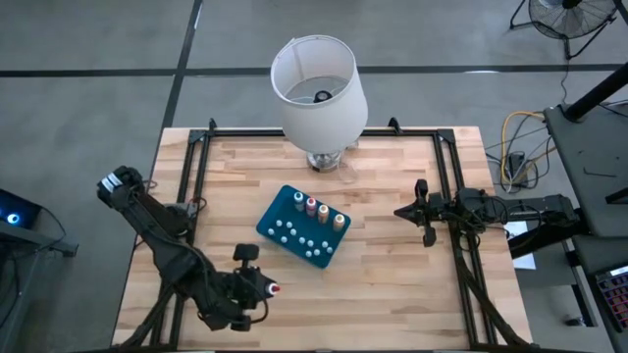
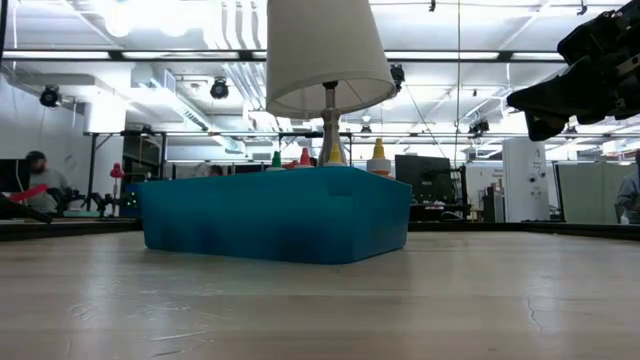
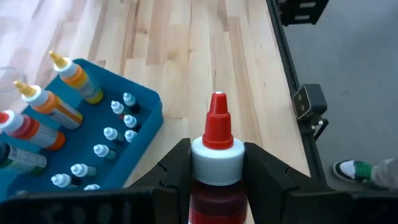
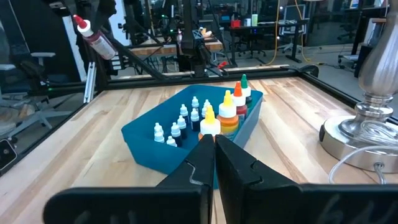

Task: Pick & Place food coloring
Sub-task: Put the large red food coloring bottle into the blue container

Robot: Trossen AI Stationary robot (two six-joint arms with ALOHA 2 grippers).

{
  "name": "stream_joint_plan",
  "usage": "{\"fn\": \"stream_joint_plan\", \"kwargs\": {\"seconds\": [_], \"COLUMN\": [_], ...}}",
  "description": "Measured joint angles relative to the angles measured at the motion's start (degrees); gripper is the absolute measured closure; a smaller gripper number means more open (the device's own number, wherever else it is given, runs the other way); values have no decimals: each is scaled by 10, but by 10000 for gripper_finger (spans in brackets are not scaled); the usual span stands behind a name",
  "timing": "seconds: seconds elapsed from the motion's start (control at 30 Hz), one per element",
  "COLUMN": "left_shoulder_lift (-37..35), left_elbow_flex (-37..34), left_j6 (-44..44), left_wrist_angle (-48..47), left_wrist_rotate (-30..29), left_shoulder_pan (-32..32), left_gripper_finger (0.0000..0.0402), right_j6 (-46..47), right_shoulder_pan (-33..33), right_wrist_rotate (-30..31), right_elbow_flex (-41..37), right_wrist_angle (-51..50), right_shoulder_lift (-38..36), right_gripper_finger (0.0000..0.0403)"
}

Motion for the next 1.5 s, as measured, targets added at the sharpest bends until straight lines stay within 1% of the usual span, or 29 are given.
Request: {"fn": "stream_joint_plan", "kwargs": {"seconds": [0.07,0.17,0.37,0.47,0.57,0.77,1.03,1.23,1.33,1.5], "left_shoulder_lift": [-2,-2,-2,-8,-32,-106,-182,-196,-196,-196], "left_elbow_flex": [-12,-46,-146,-191,-220,-289,-395,-447,-467,-496], "left_j6": [-6,-3,14,31,55,120,145,205,210,246], "left_wrist_angle": [18,79,285,353,390,410,494,569,613,648], "left_wrist_rotate": [-1,-2,1,9,25,30,29,21,18,15], "left_shoulder_pan": [0,0,-1,-3,-7,-30,-41,-37,-30,-12], "left_gripper_finger": [310,310,310,310,309,309,310,310,310,310], "right_j6": [0,0,0,0,0,0,0,0,0,0], "right_shoulder_pan": [0,0,0,0,0,0,0,0,0,0], "right_wrist_rotate": [0,0,0,0,0,0,0,0,0,0], "right_elbow_flex": [0,0,0,0,0,0,0,0,0,0], "right_wrist_angle": [0,0,0,0,0,0,0,0,0,0], "right_shoulder_lift": [0,0,0,0,0,0,0,0,0,0], "right_gripper_finger": [394,394,394,394,394,394,394,394,394,394]}}
